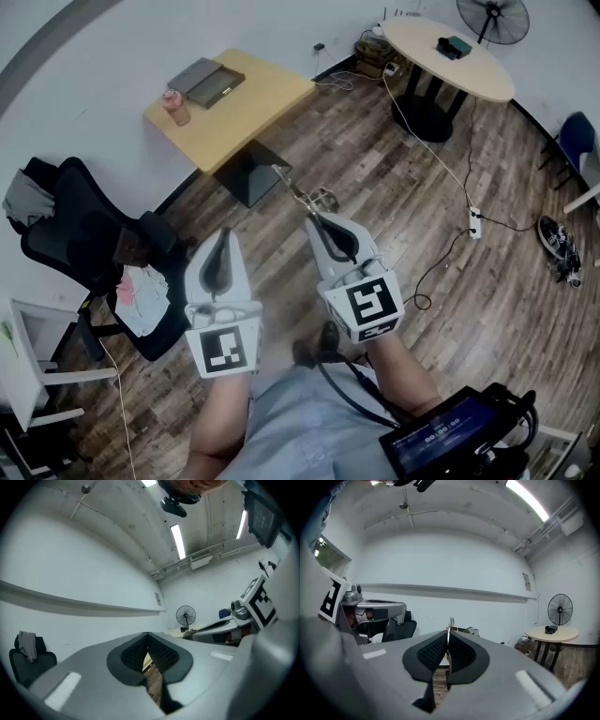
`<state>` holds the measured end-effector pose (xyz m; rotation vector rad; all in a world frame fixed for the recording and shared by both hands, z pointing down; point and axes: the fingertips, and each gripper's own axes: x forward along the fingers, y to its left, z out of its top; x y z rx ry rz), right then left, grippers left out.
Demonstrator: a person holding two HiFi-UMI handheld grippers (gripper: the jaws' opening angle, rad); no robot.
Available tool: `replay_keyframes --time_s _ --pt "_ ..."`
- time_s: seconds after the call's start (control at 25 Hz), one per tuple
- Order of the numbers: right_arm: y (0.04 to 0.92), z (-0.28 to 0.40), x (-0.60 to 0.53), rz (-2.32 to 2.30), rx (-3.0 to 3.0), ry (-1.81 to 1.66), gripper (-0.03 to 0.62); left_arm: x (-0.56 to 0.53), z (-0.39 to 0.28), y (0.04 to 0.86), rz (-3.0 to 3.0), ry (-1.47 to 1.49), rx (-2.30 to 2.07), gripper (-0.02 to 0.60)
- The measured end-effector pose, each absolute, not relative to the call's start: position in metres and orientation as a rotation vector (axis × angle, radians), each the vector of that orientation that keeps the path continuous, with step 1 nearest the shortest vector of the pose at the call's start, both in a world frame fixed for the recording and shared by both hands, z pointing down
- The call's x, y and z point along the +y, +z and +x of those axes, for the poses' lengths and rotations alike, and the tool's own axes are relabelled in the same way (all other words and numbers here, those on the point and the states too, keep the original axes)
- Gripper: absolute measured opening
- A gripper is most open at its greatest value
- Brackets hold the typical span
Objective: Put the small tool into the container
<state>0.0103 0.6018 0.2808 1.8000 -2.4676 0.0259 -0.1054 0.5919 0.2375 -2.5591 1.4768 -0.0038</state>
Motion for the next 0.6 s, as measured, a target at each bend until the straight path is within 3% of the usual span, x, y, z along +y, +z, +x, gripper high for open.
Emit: replay_keyframes --time_s 0.6 --pt "0.281 0.079 0.587 1.816 -2.524 0.033 0.009 0.587 -0.041 0.239 -2.521 -0.041 1.471 0.009"
